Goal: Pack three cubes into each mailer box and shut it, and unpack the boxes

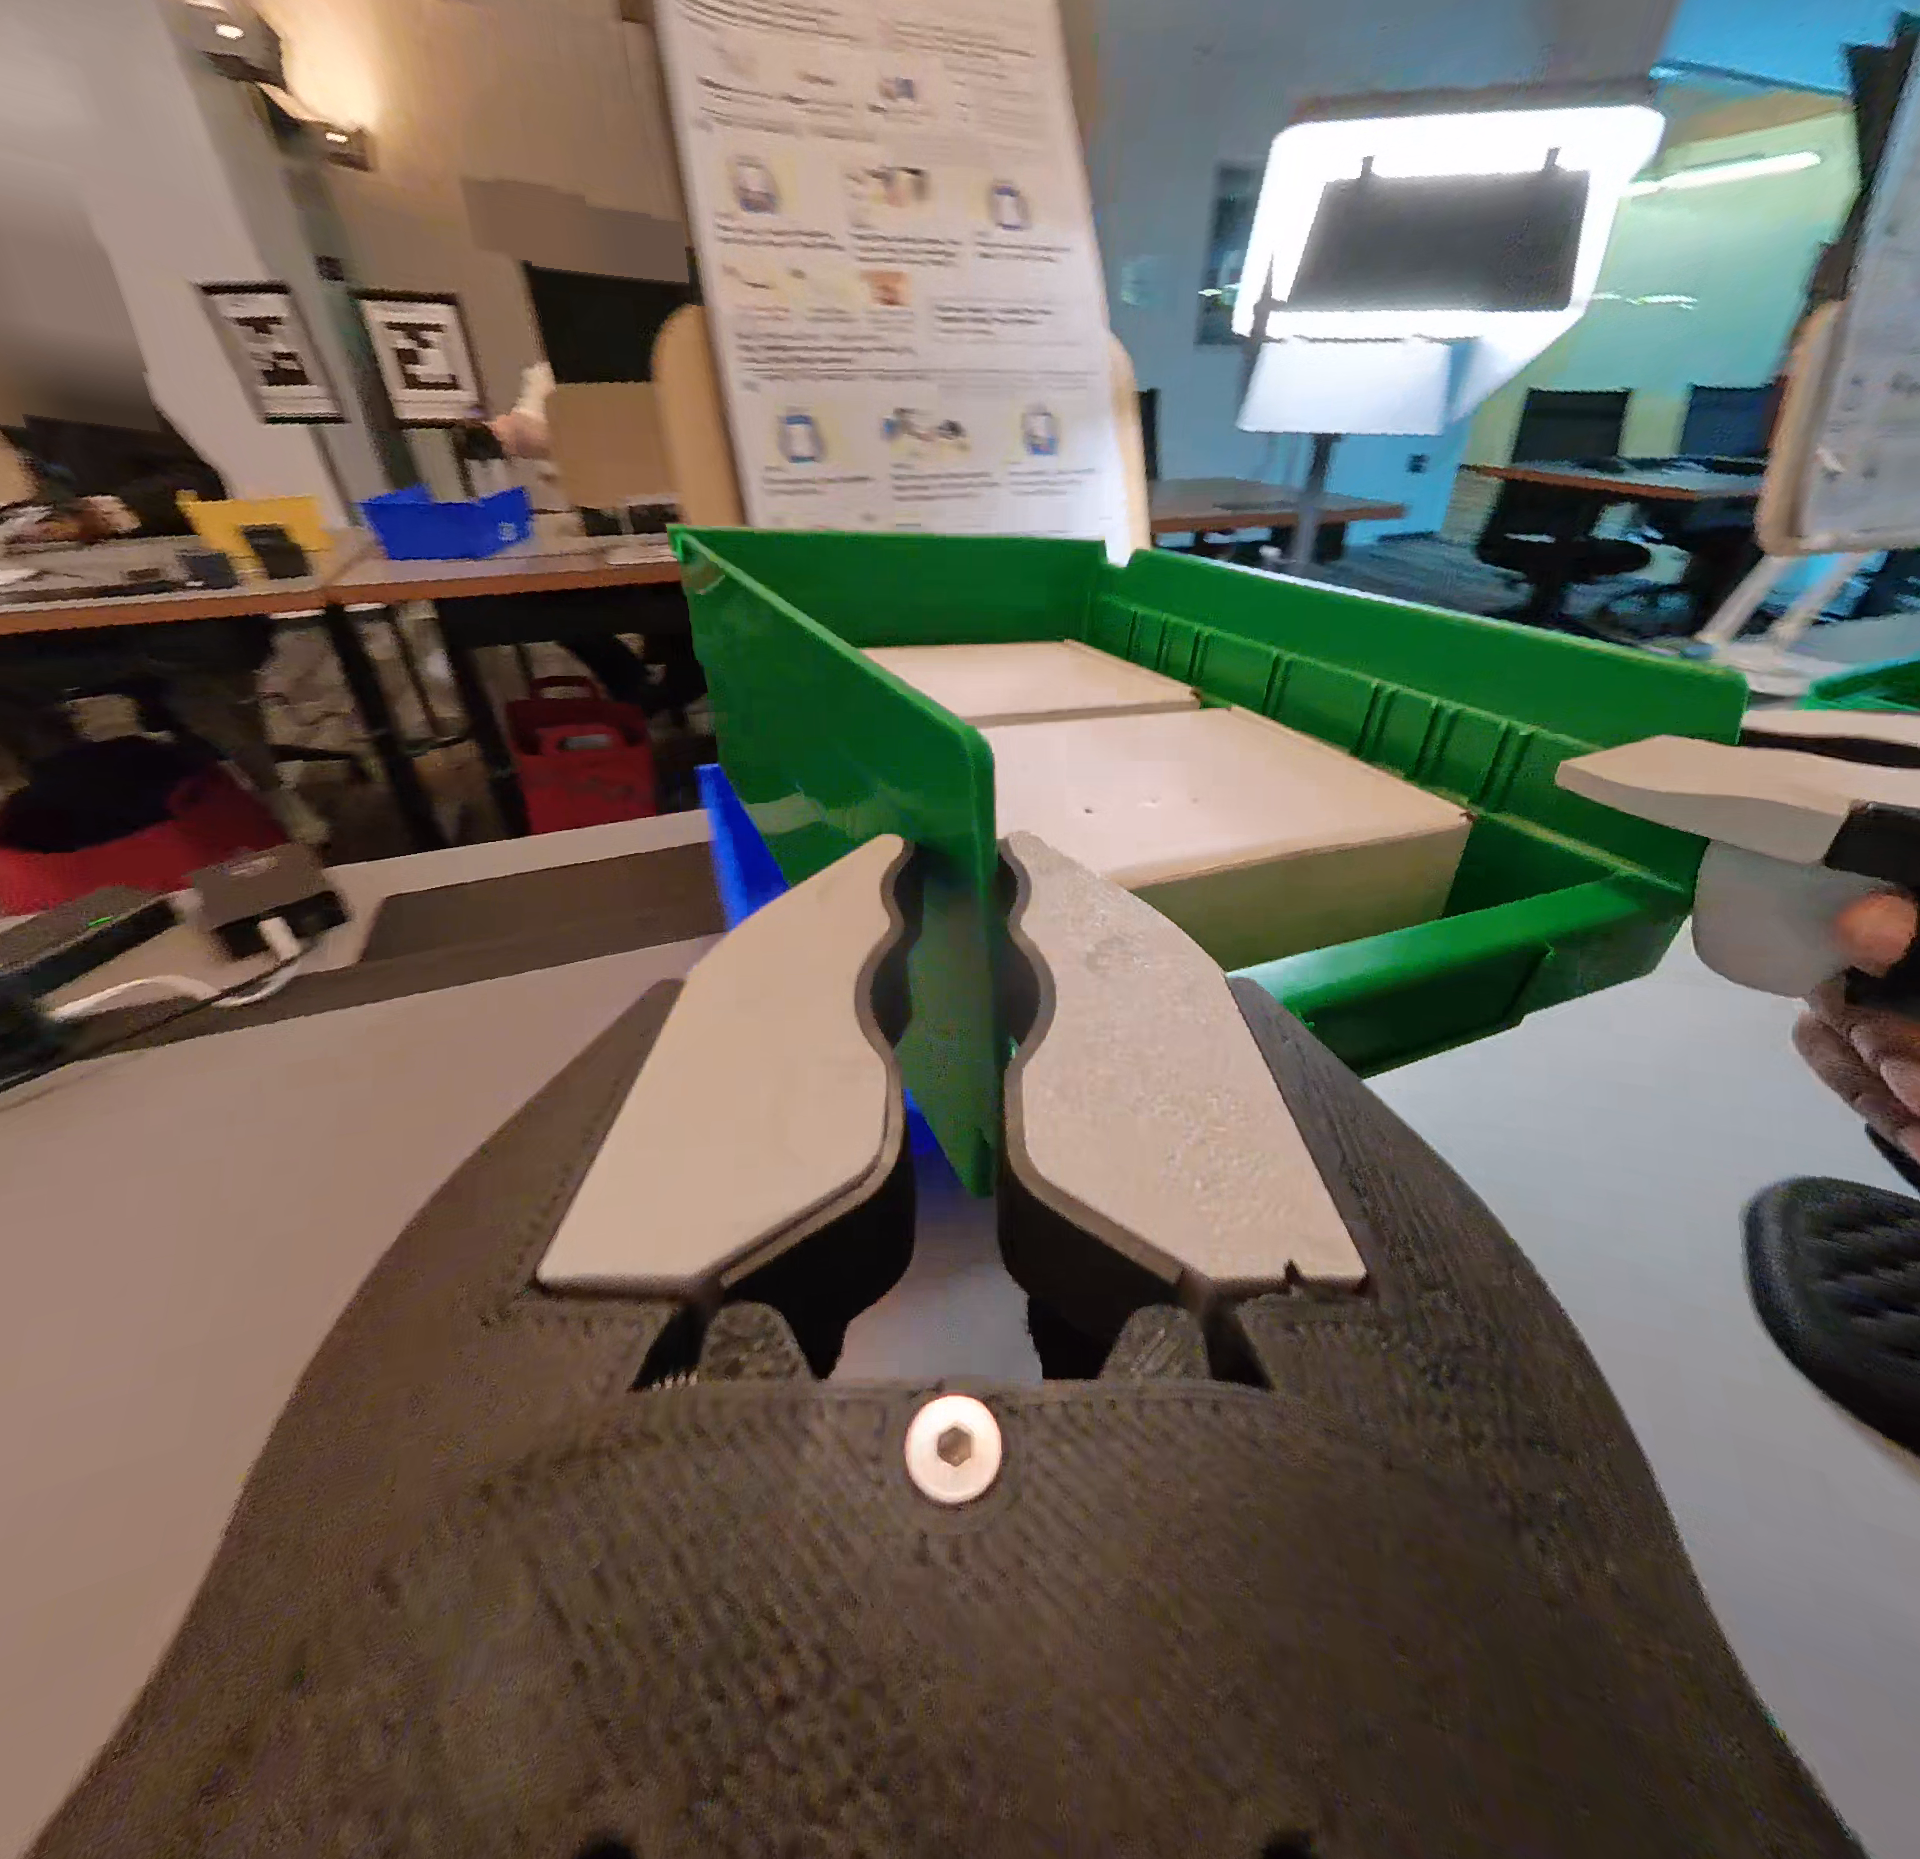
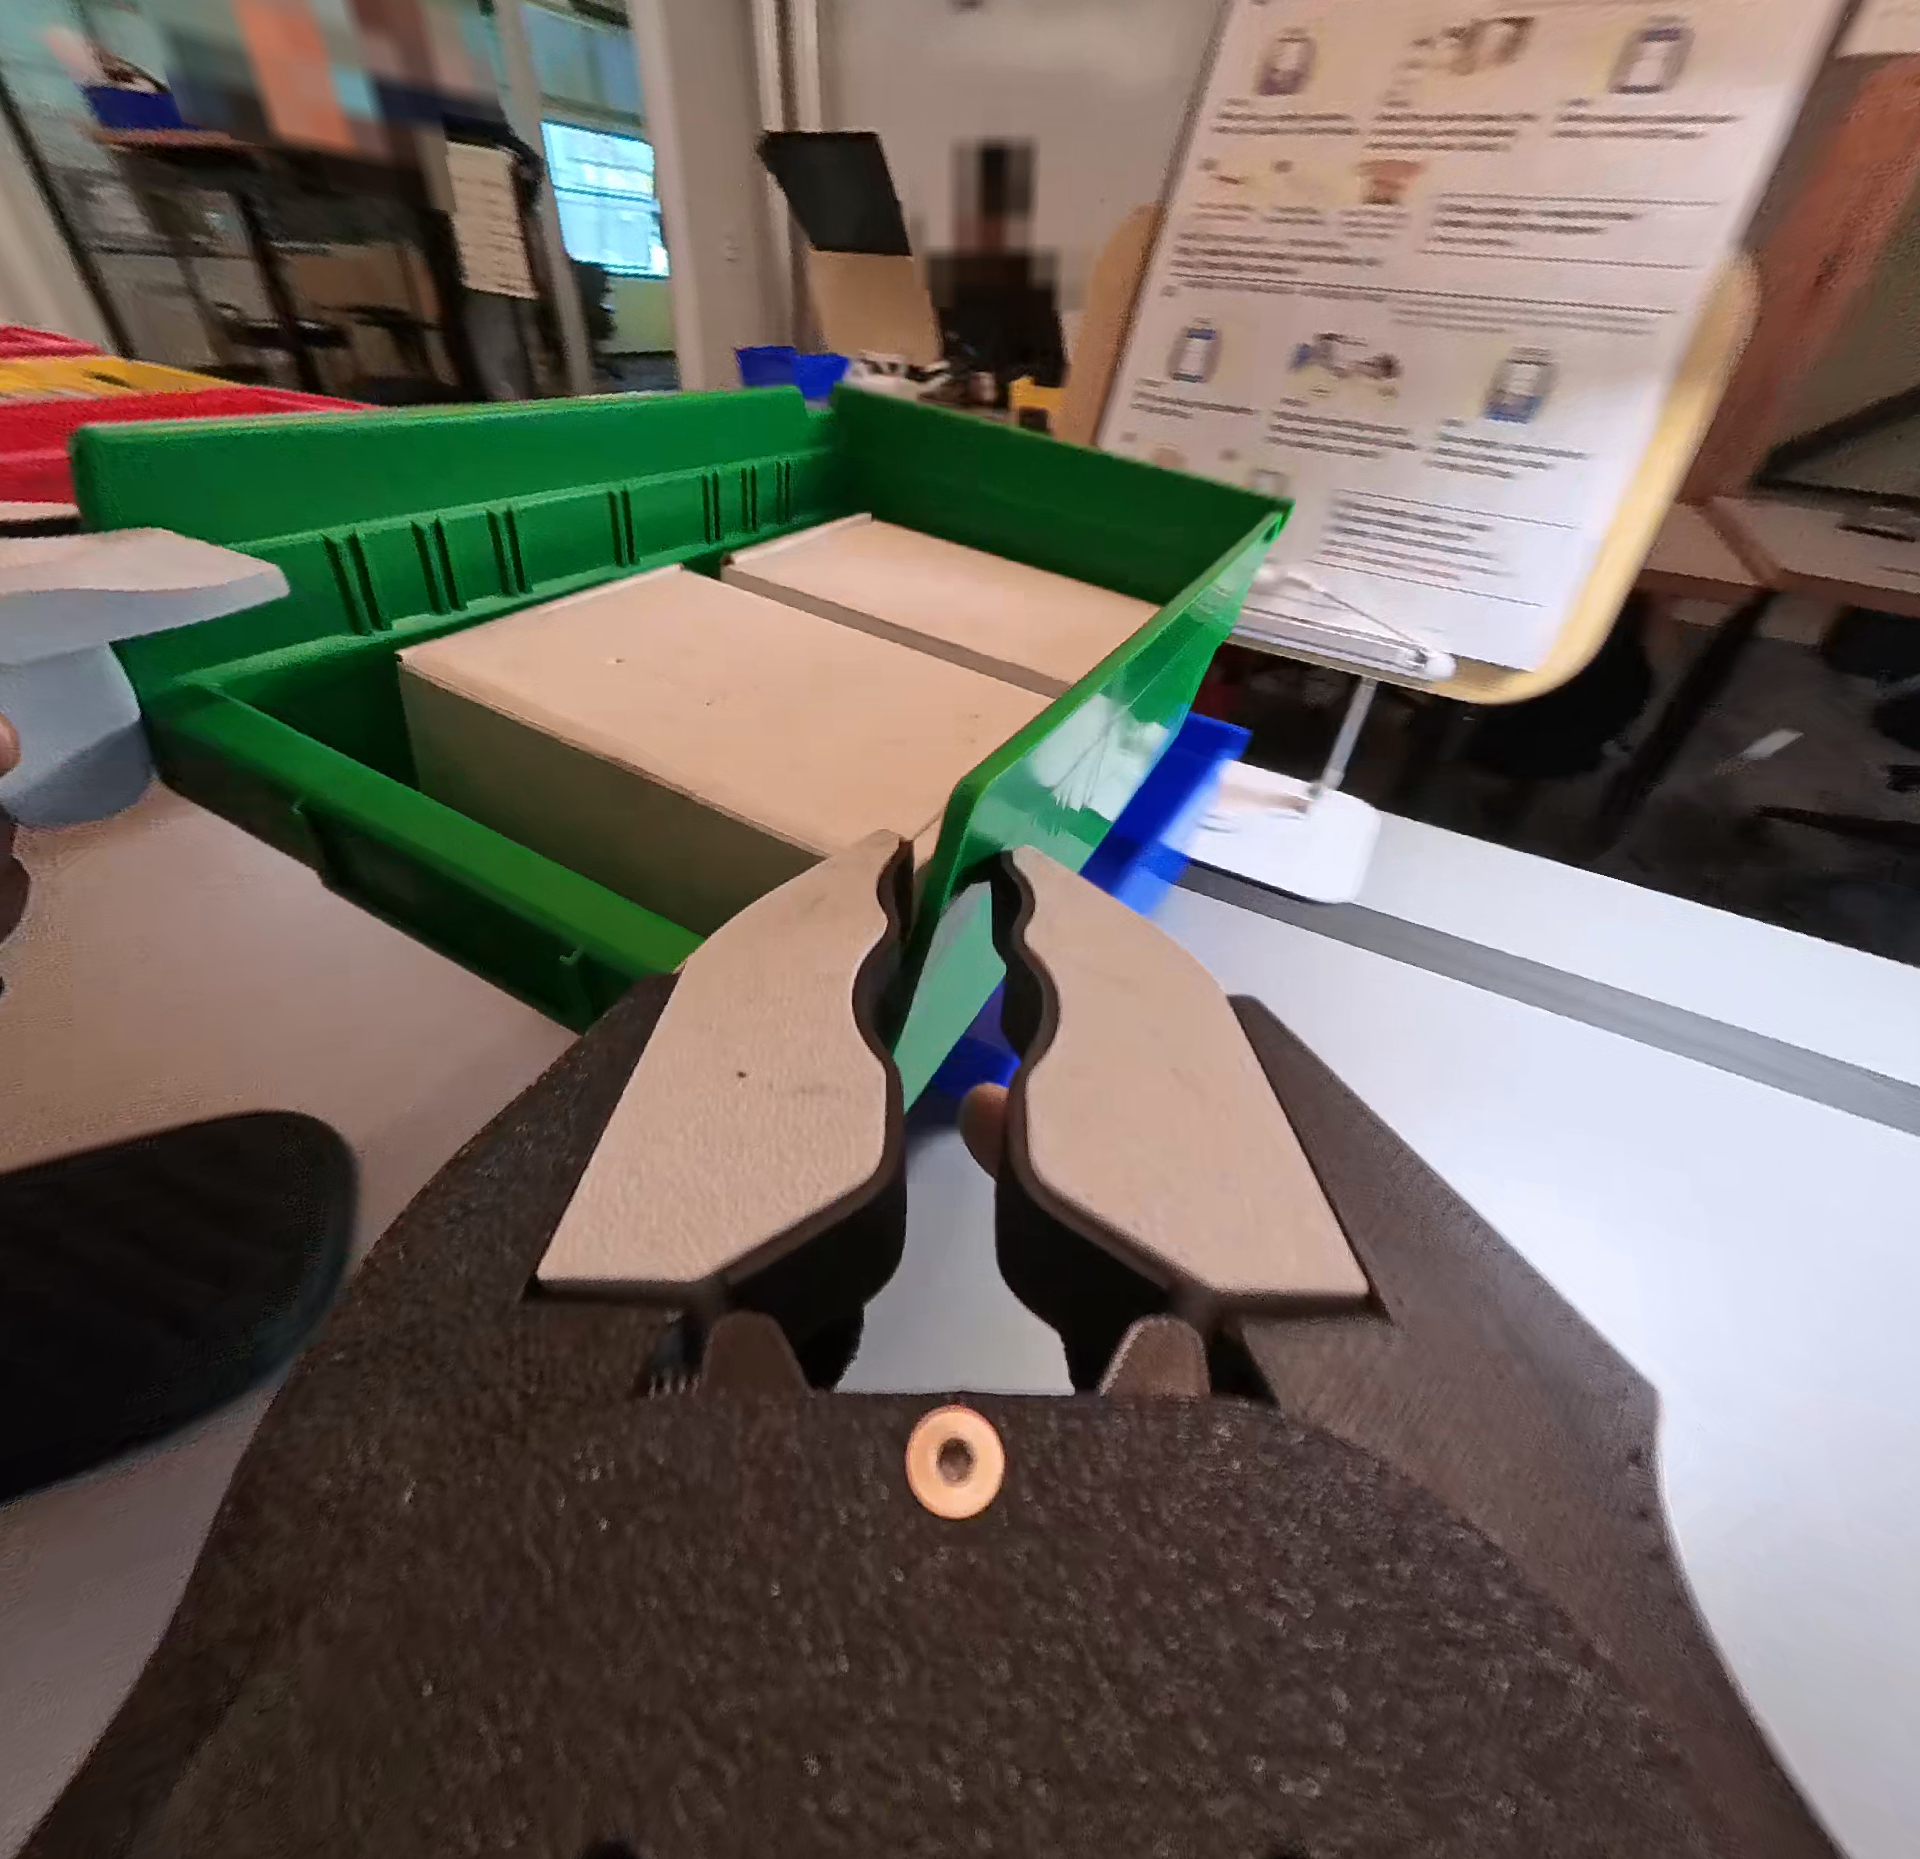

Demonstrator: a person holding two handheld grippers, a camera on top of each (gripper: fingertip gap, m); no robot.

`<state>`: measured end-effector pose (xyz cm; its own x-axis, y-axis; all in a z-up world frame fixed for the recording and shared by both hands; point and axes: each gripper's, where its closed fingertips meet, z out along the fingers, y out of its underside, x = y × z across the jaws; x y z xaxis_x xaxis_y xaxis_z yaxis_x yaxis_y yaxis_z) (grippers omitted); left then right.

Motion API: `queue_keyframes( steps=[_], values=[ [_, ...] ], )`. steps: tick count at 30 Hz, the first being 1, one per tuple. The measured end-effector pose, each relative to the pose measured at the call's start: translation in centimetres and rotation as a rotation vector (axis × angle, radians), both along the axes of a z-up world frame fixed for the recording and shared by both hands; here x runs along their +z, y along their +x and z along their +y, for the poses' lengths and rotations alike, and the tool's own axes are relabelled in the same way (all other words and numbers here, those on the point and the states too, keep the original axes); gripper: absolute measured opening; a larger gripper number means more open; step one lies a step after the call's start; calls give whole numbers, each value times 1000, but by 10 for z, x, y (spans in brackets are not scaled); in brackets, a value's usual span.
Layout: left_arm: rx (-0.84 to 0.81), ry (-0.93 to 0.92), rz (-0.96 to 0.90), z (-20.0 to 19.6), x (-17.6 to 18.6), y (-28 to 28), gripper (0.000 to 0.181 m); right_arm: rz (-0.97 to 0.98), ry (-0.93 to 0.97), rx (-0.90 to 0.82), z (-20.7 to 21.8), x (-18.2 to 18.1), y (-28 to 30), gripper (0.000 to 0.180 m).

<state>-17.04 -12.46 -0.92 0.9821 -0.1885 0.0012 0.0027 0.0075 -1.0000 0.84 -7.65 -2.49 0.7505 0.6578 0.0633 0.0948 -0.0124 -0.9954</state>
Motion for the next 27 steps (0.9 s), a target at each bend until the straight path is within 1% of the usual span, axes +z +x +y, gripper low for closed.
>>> queue_keyframes(
  steps=[6,9,11,14,18,22,24,27],
  values=[
    [168,51,-21,-33,9,-91,10,7,34,154,-8,7,-100,14],
    [245,76,-13,-49,10,-130,10,-31,53,218,-13,5,-144,14],
    [291,62,-17,-56,3,-156,9,-55,46,263,-17,-3,-172,14],
    [340,13,-30,-60,-19,-190,7,-80,18,320,-22,-21,-208,16],
    [350,-9,-43,-53,-50,-211,8,-103,-29,348,-16,-58,-231,17],
    [283,0,-134,-38,-81,-216,10,-120,-72,376,-7,-98,-236,18],
    [281,3,-141,-33,-95,-219,9,-119,-60,391,-8,-110,-237,20],
    [296,16,-118,-26,-107,-221,8,-169,-30,371,-5,-122,-235,21]
  ],
)
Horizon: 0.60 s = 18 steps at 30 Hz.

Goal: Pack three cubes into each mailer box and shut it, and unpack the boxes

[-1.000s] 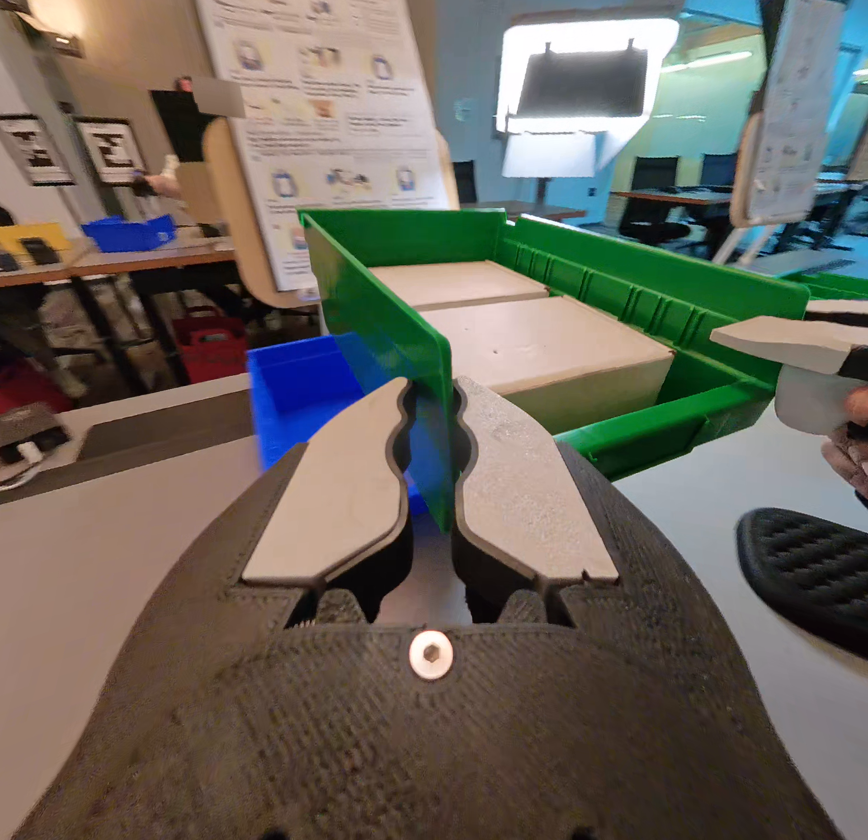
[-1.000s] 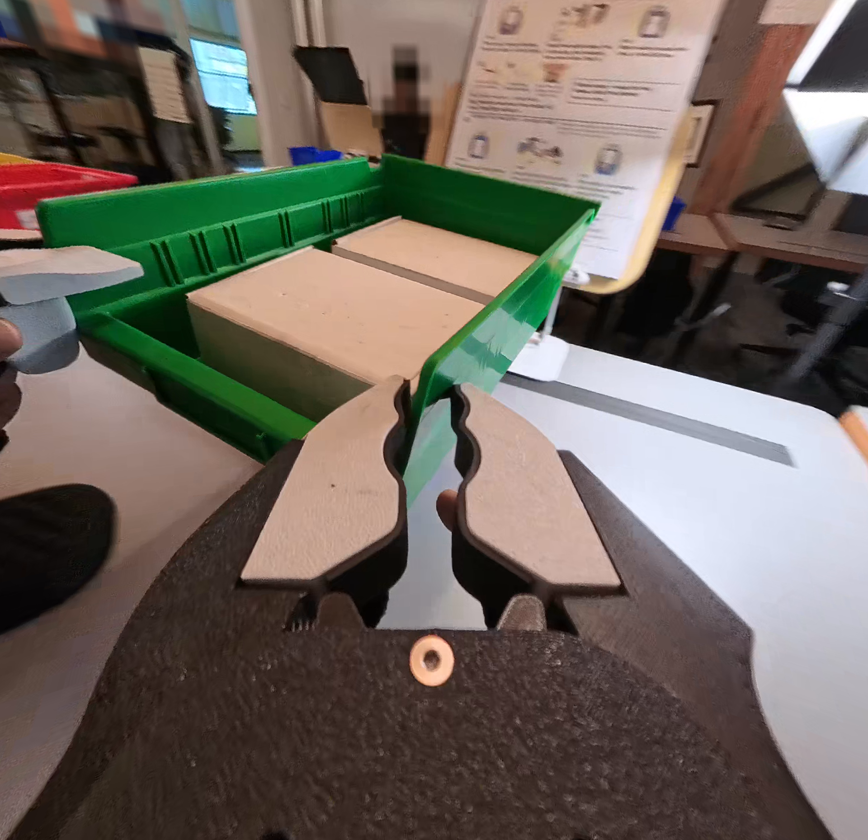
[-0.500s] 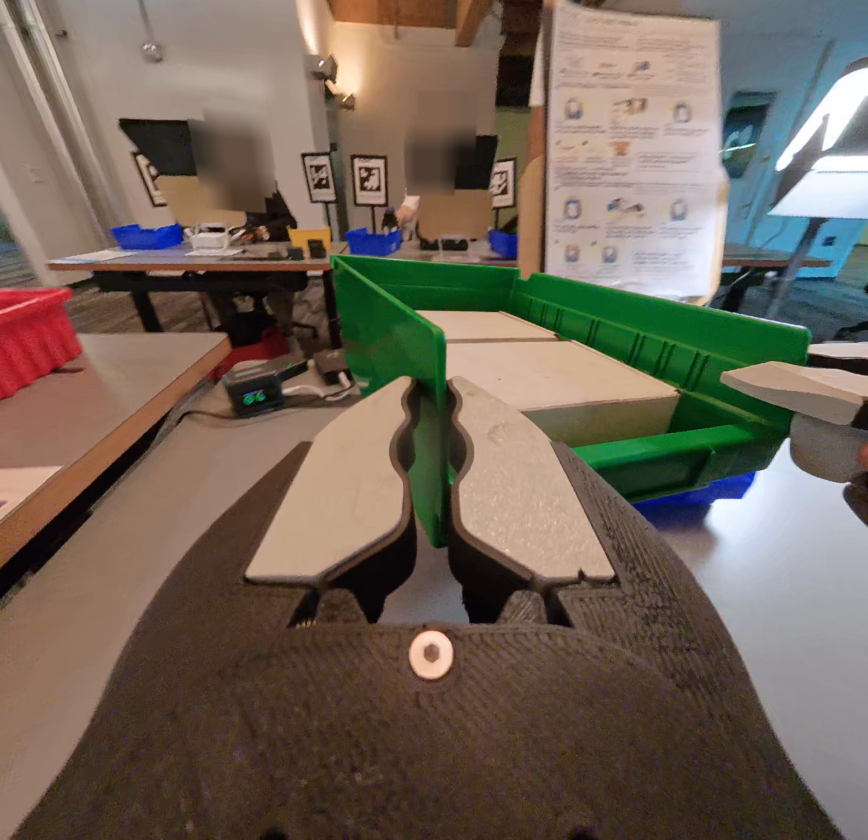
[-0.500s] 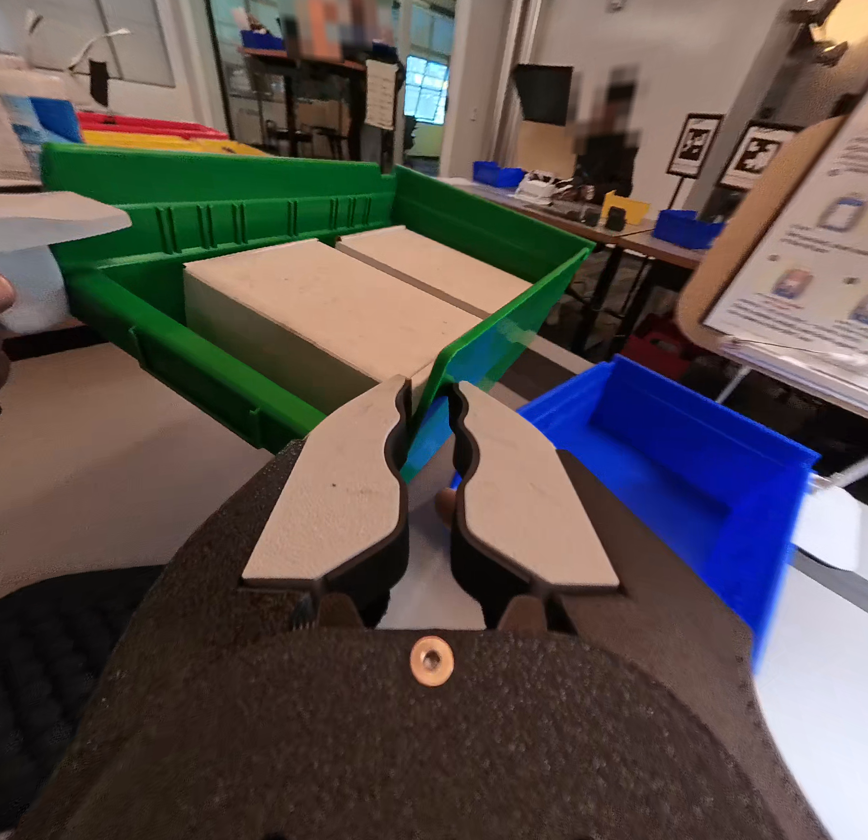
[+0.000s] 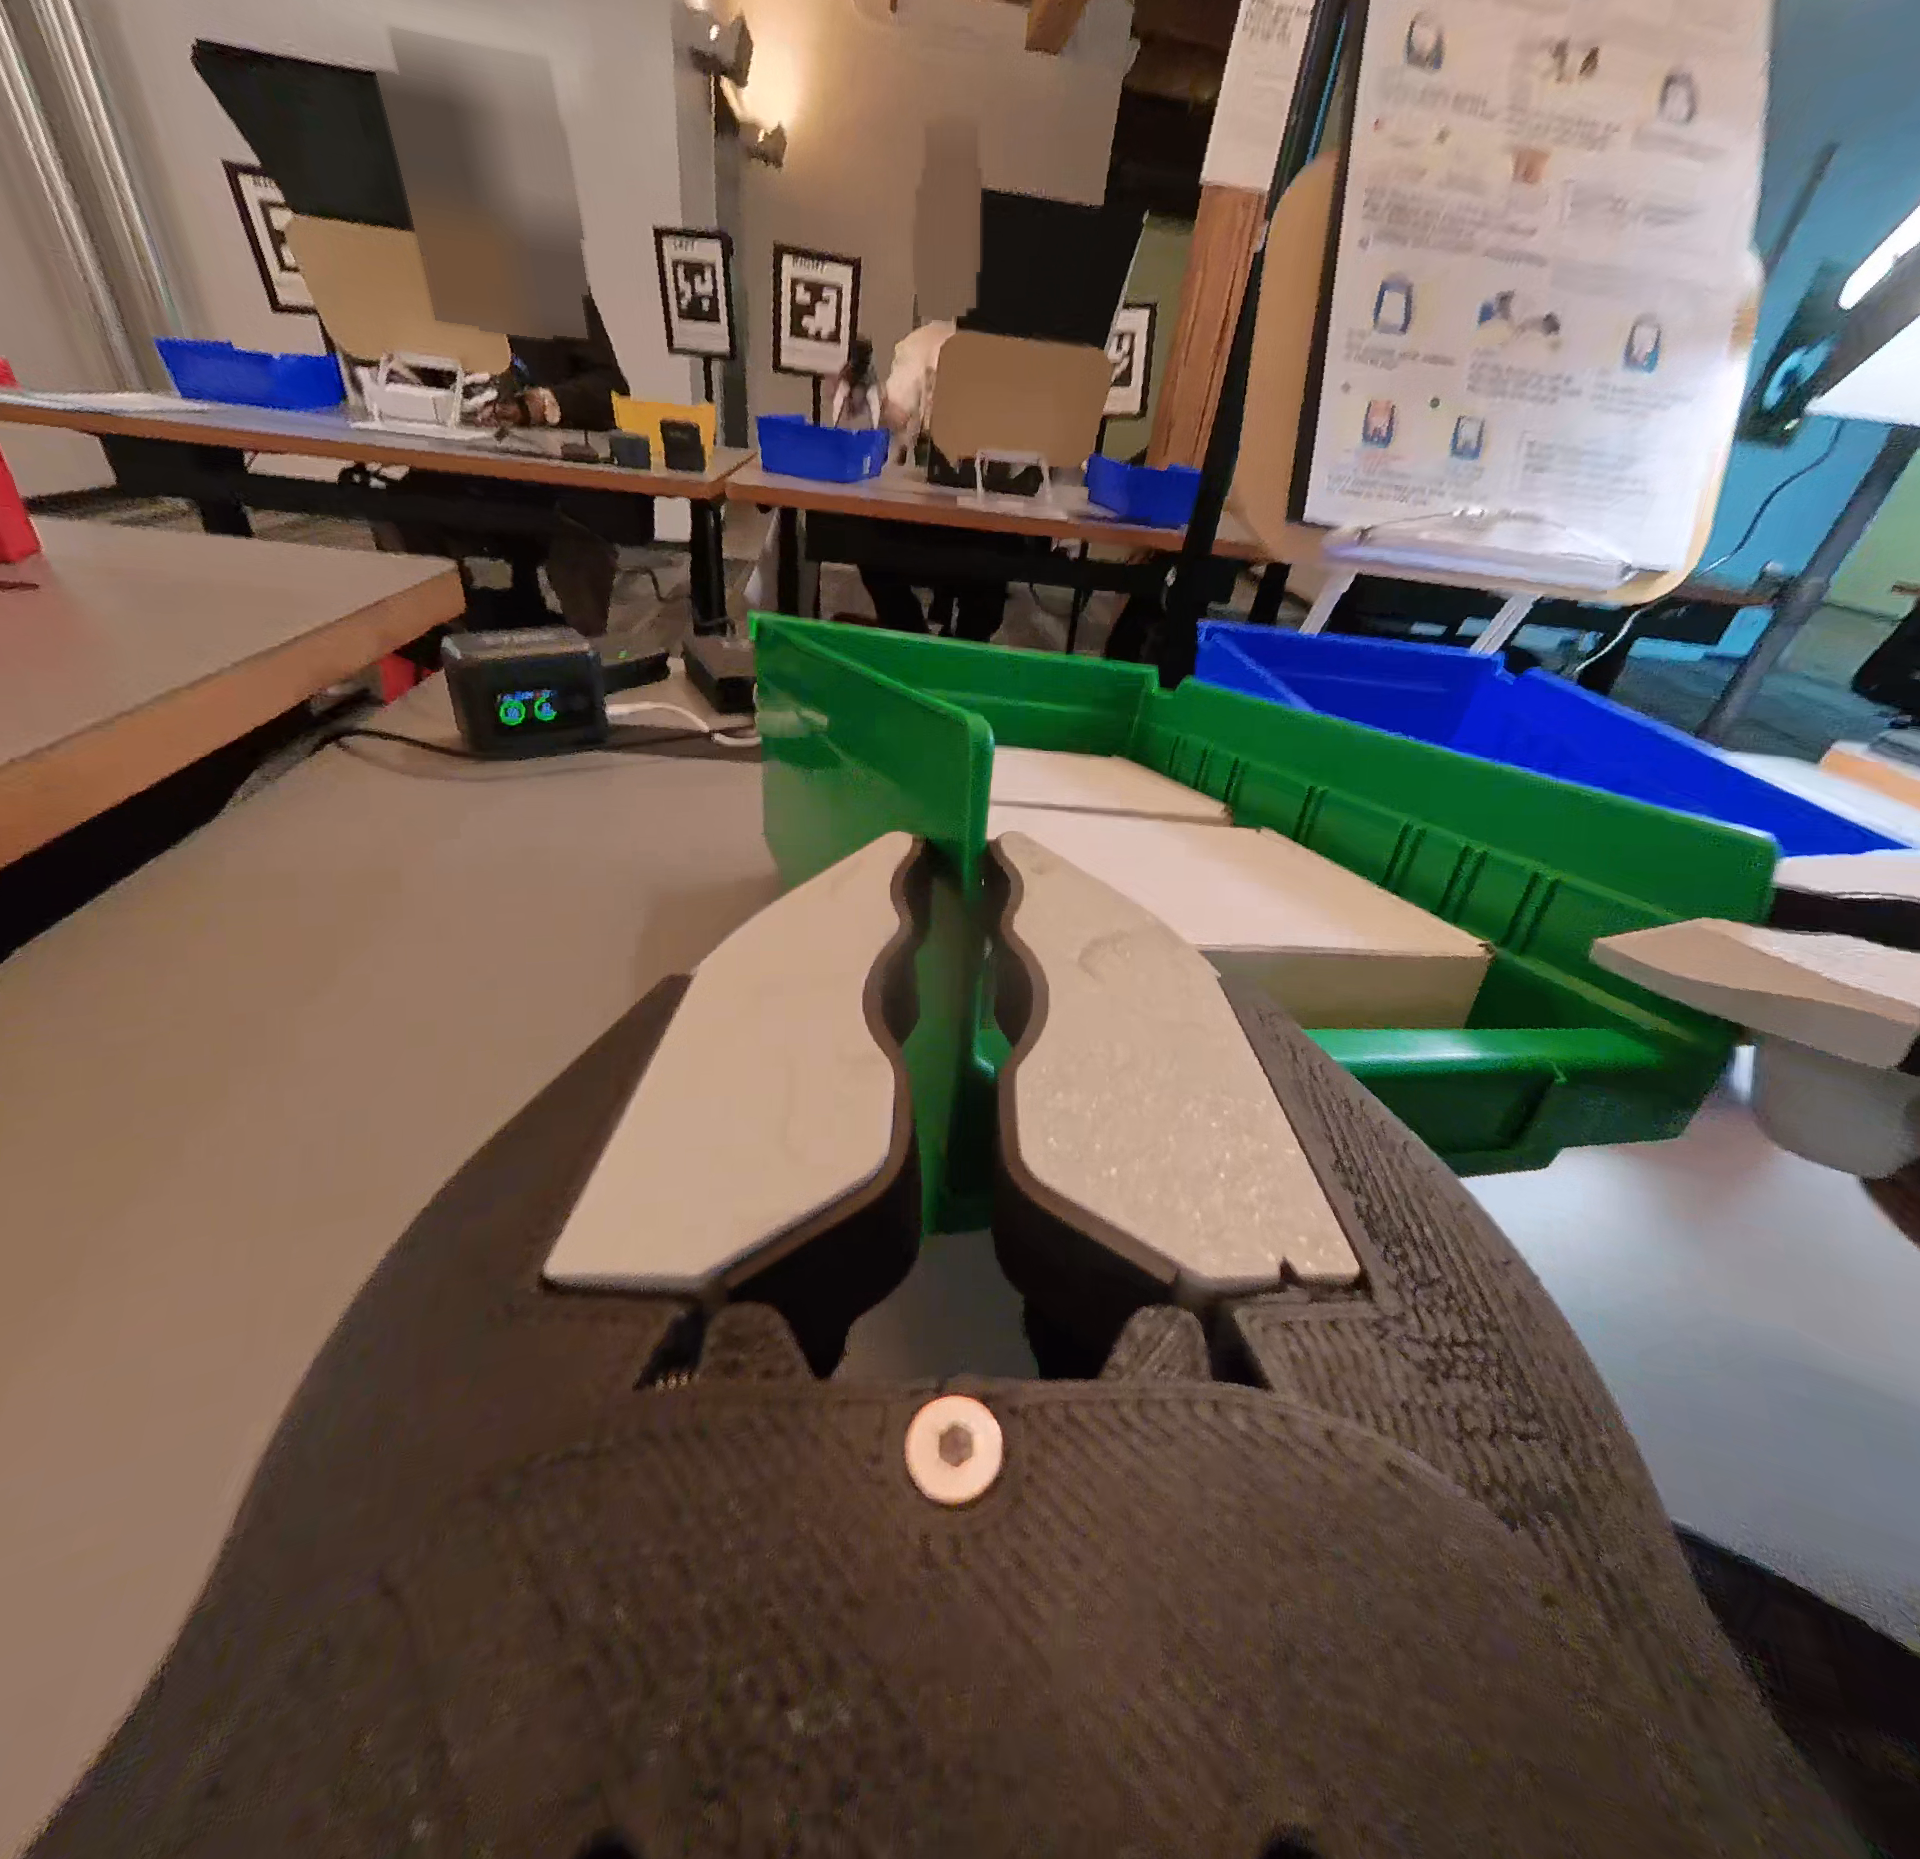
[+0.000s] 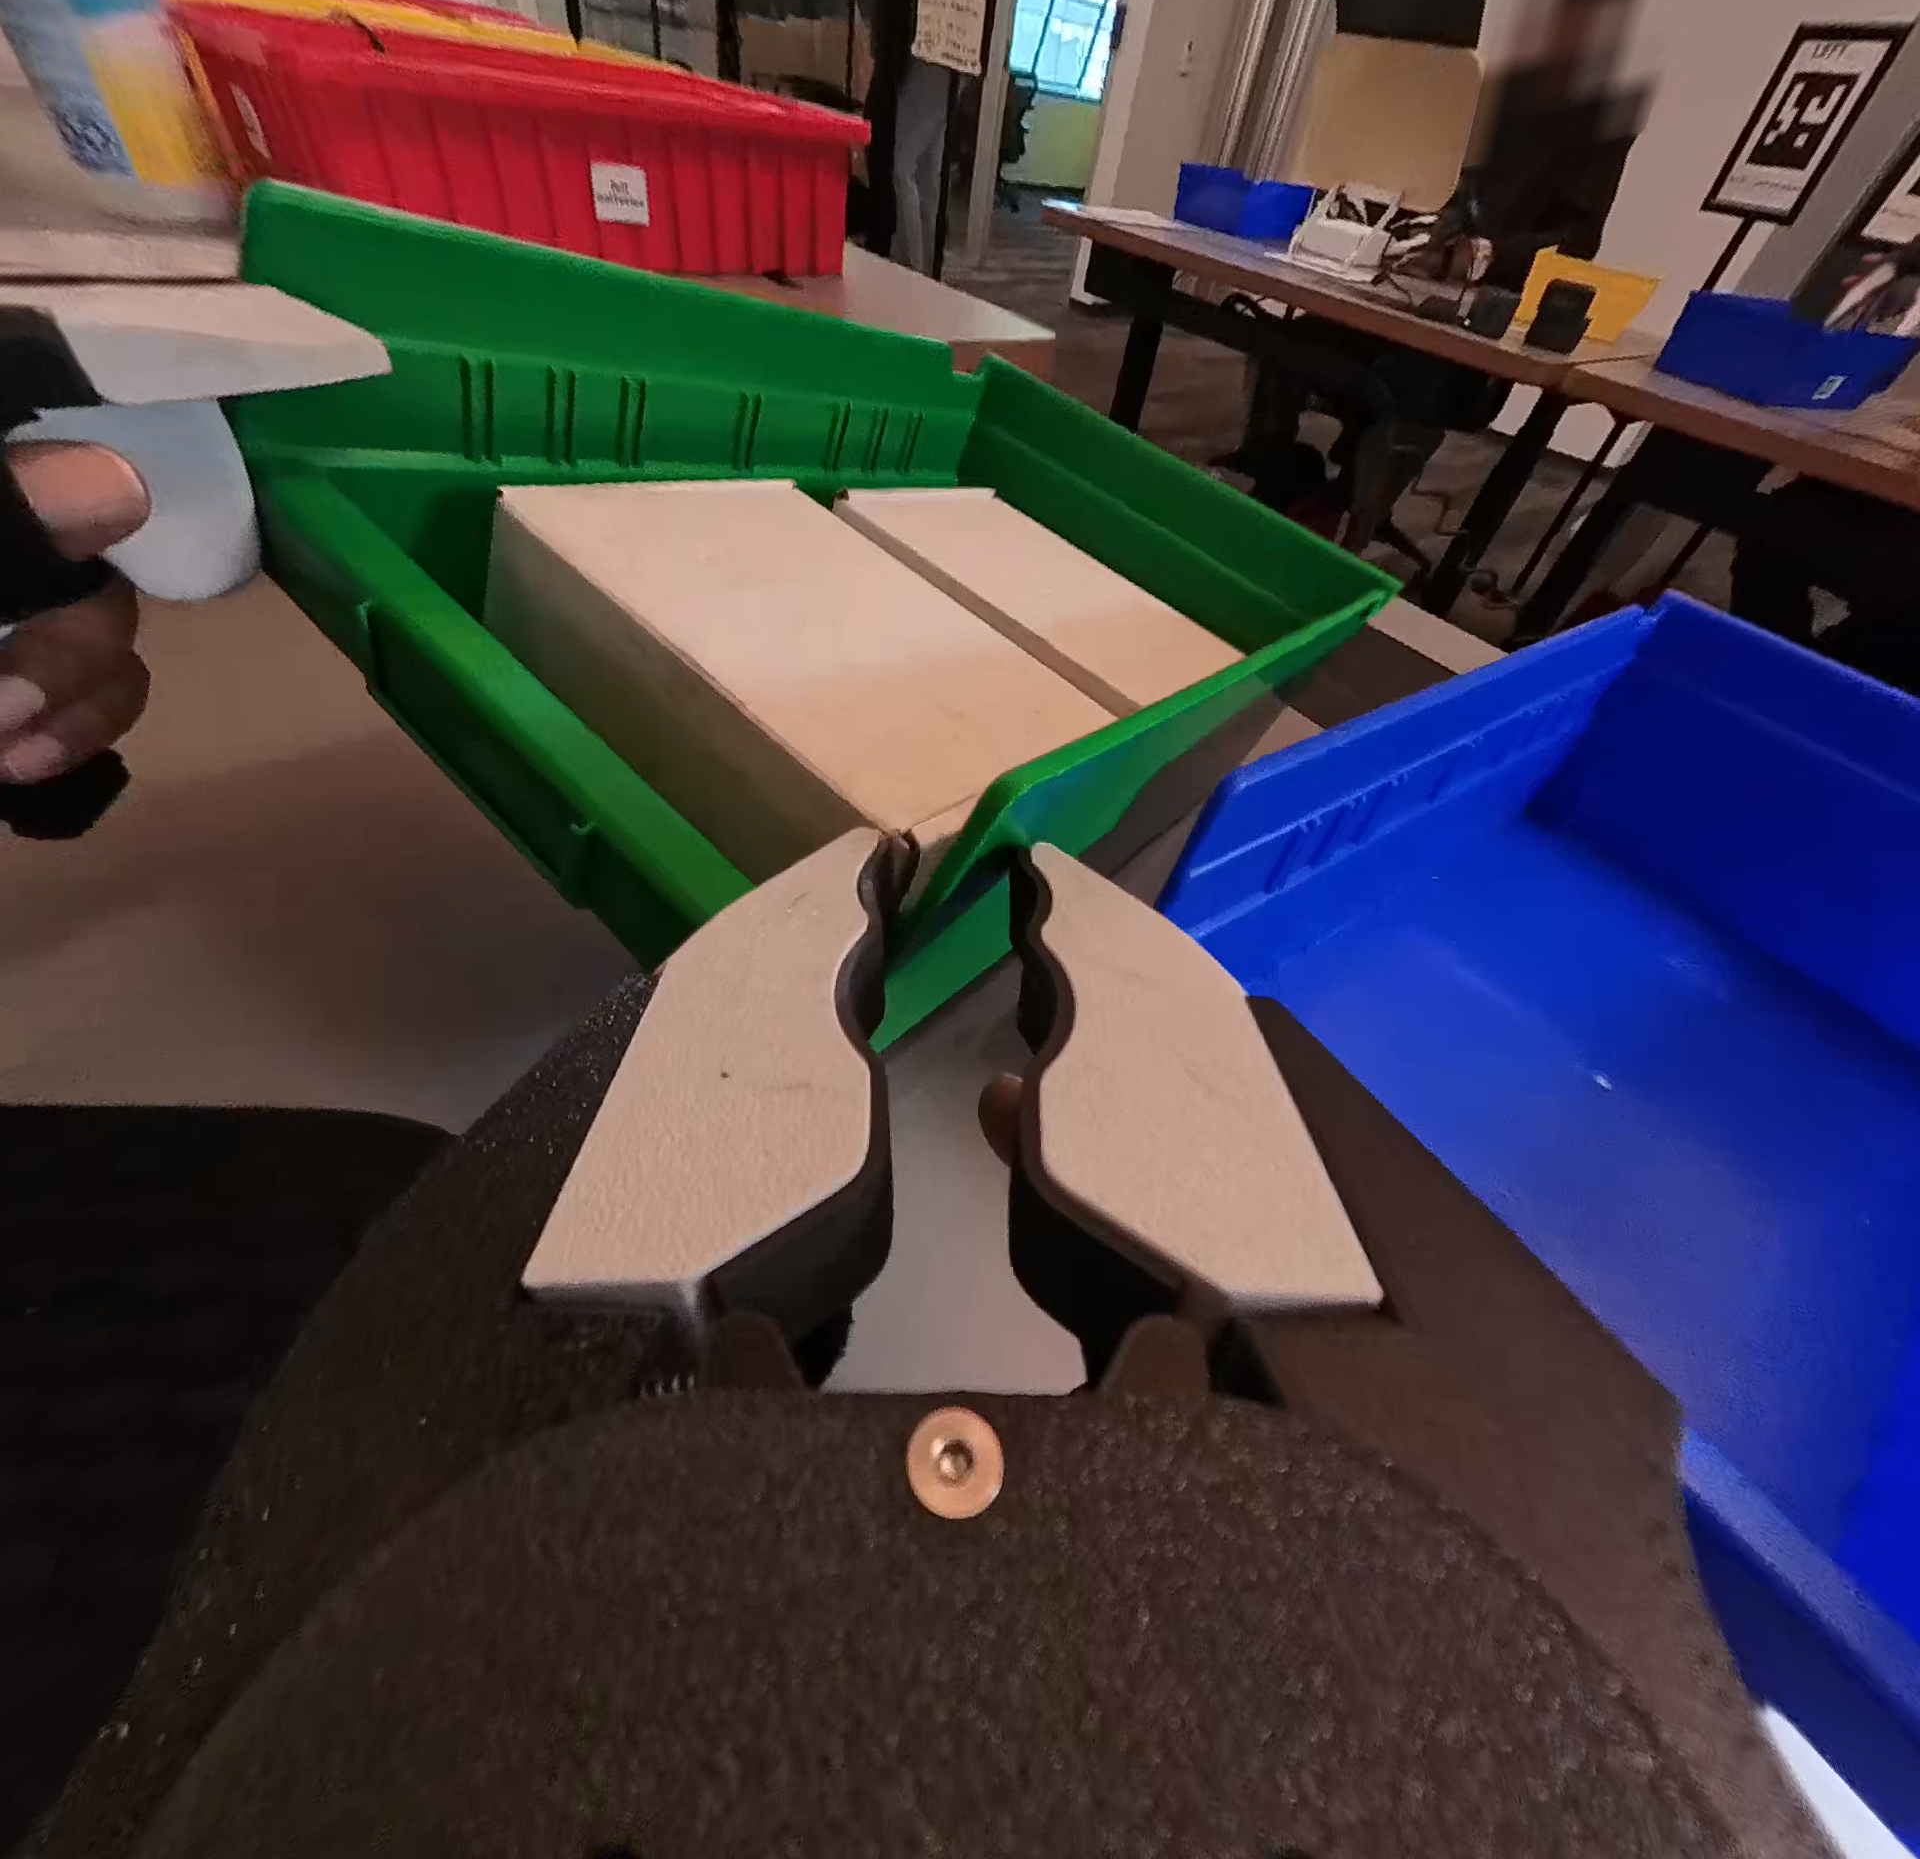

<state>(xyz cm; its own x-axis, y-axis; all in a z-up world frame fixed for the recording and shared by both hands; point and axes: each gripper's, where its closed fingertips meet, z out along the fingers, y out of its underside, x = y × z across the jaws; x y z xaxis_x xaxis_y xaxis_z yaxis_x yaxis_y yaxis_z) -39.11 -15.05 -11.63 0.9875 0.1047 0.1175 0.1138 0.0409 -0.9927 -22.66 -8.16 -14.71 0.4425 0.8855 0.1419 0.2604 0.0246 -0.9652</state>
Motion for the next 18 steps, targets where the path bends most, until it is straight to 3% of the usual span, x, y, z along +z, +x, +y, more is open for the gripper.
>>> queue_keyframes(
  steps=[5,9,14,18],
  values=[
    [-9,-194,-1,15,-39,3,8,-65,-3,27,5,-22,9,24],
    [-72,-299,32,24,-56,16,27,-190,-15,104,3,-35,20,28],
    [-86,-214,111,13,-21,12,40,-343,-50,207,15,-24,62,49],
    [-322,-296,294,12,-5,57,49,-587,-41,196,50,-38,98,63]
  ],
)
